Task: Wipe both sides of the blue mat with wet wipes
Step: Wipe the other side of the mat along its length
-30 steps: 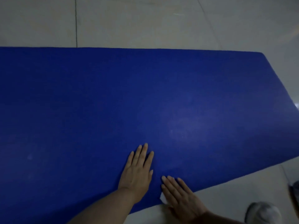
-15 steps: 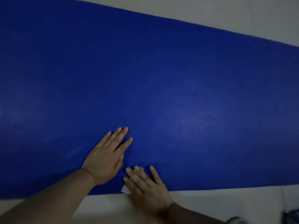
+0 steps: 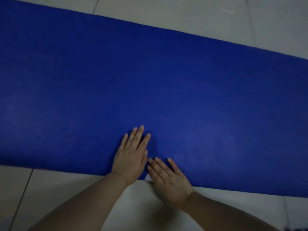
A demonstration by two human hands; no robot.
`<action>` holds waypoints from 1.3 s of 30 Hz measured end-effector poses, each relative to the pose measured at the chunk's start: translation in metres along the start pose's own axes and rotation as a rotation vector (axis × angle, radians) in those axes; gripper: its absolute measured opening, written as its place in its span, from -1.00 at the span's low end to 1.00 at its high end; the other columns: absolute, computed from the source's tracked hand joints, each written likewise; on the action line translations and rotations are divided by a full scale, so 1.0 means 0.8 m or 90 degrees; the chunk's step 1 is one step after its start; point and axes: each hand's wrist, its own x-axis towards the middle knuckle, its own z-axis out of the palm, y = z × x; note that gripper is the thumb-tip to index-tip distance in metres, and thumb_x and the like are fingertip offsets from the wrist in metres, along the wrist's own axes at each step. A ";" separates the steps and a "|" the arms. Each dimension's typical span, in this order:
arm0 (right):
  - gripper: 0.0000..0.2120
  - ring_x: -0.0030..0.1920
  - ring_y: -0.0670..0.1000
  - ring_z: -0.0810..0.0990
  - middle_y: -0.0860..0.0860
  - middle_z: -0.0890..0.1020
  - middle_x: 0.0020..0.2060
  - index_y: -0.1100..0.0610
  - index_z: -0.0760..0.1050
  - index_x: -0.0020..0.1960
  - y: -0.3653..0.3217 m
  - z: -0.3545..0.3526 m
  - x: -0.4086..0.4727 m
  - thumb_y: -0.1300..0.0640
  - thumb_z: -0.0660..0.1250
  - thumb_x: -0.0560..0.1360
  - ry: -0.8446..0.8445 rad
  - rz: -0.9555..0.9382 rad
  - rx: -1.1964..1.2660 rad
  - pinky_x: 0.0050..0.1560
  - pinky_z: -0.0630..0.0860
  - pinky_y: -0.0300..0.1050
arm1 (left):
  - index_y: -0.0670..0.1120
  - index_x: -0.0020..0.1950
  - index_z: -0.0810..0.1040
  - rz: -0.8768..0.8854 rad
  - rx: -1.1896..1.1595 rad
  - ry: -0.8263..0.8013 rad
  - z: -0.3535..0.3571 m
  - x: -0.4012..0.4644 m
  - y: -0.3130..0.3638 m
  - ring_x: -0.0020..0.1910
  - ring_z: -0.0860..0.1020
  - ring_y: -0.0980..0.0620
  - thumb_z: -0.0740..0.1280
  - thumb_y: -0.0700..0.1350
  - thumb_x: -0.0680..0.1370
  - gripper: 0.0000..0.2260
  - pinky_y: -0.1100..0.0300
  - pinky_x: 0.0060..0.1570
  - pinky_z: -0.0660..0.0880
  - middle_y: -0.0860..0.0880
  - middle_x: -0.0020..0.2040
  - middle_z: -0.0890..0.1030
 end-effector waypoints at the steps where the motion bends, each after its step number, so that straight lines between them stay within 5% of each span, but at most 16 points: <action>1: -0.45 0.42 0.04 0.31 0.03 0.32 0.44 0.15 0.19 0.46 -0.001 -0.004 -0.001 0.09 0.01 0.48 -0.011 0.001 0.007 0.44 -0.01 0.12 | -0.12 0.42 0.39 -0.023 0.007 -0.001 0.000 -0.001 0.011 0.41 0.37 -0.15 0.11 -0.04 0.56 -0.56 -0.09 0.38 0.30 -0.18 0.45 0.37; 4: -0.44 0.42 0.03 0.33 0.04 0.32 0.43 0.16 0.24 0.45 0.006 -0.020 -0.005 0.09 0.11 0.45 -0.051 0.010 0.044 0.46 -0.08 0.13 | -0.09 0.48 0.35 -0.125 -0.008 -0.048 -0.021 -0.016 0.040 0.47 0.30 -0.12 0.30 -0.07 0.55 -0.51 -0.08 0.38 0.24 -0.15 0.52 0.26; 7: -0.35 0.48 0.06 0.17 0.09 0.19 0.48 0.19 0.14 0.49 0.030 -0.026 -0.036 0.06 0.16 0.44 -0.074 0.012 0.038 0.48 -0.19 0.11 | -0.03 0.59 -0.06 -0.170 0.019 -0.092 -0.036 -0.038 0.058 0.57 -0.10 -0.02 0.03 -0.02 0.67 -0.49 0.04 0.48 -0.16 -0.06 0.59 -0.14; 12: -0.32 0.46 0.09 0.14 0.11 0.07 0.52 0.22 -0.09 0.53 0.090 -0.010 -0.102 0.18 -0.07 0.42 -0.073 0.040 0.046 0.48 -0.17 0.11 | -0.01 0.59 -0.15 -0.146 0.040 -0.146 -0.042 -0.022 0.079 0.56 -0.19 0.01 -0.05 -0.03 0.68 -0.50 0.08 0.49 -0.20 -0.03 0.58 -0.23; 15: -0.35 0.49 0.10 0.14 0.11 0.10 0.52 0.22 -0.06 0.52 0.088 -0.016 -0.107 0.16 -0.09 0.43 -0.116 0.061 0.067 0.46 -0.08 0.12 | 0.00 0.59 -0.16 -0.151 0.012 -0.170 -0.031 -0.016 0.104 0.55 -0.21 0.02 -0.01 -0.04 0.68 -0.48 0.08 0.50 -0.20 -0.01 0.58 -0.25; 21: -0.23 0.44 0.10 -0.43 0.09 -0.42 0.46 0.17 -0.57 0.41 0.088 -0.032 -0.102 0.11 -0.01 0.54 -0.144 0.064 -0.043 0.35 -0.55 0.10 | 0.03 0.59 -0.16 -0.095 0.005 -0.171 -0.003 -0.005 0.103 0.55 -0.25 0.00 -0.03 -0.02 0.68 -0.49 0.03 0.50 -0.21 0.00 0.55 -0.32; 25: -0.26 0.29 0.05 -0.62 0.05 -0.68 0.25 0.14 -0.62 0.36 0.079 -0.047 -0.094 0.09 -0.01 0.61 -0.283 0.069 -0.034 0.22 -0.61 0.07 | -0.06 0.49 0.33 -0.066 -0.030 -0.097 0.030 -0.013 0.094 0.49 0.17 -0.11 -0.09 0.03 0.65 -0.53 -0.06 0.40 0.05 -0.12 0.54 0.18; 27: -0.24 0.29 0.05 -0.62 0.04 -0.69 0.24 0.13 -0.62 0.36 0.080 -0.047 -0.091 0.08 0.02 0.61 -0.277 0.090 -0.046 0.25 -0.59 0.07 | -0.08 0.45 0.37 -0.070 -0.029 -0.084 0.037 -0.013 0.091 0.45 0.24 -0.11 -0.20 0.06 0.66 -0.47 -0.09 0.36 0.09 -0.13 0.49 0.31; 31: -0.21 0.30 0.07 -0.61 0.07 -0.67 0.26 0.15 -0.62 0.36 0.078 -0.053 -0.090 0.07 0.04 0.60 -0.302 0.094 -0.062 0.34 -0.52 0.09 | -0.08 0.44 0.40 -0.054 -0.011 -0.034 0.045 -0.012 0.086 0.44 0.25 -0.11 -0.06 0.04 0.61 -0.52 -0.09 0.37 0.10 -0.13 0.49 0.32; 36: -0.18 0.34 0.15 -0.58 0.16 -0.64 0.28 0.22 -0.60 0.36 0.088 -0.047 -0.087 0.03 0.07 0.60 -0.300 0.020 -0.091 0.25 -0.58 0.14 | -0.10 0.46 0.33 -0.069 -0.005 0.002 0.051 -0.015 0.086 0.45 0.24 -0.12 -0.20 0.07 0.66 -0.48 -0.06 0.42 -0.02 -0.14 0.50 0.30; 39: -0.22 0.33 0.17 -0.59 0.18 -0.59 0.32 0.23 -0.58 0.37 0.099 -0.058 -0.084 -0.03 0.01 0.62 -0.309 -0.045 -0.142 0.27 -0.56 0.16 | -0.14 0.39 0.45 -0.053 0.044 0.045 0.053 -0.012 0.090 0.42 0.26 -0.15 0.21 0.01 0.56 -0.56 -0.16 0.36 0.16 -0.19 0.46 0.34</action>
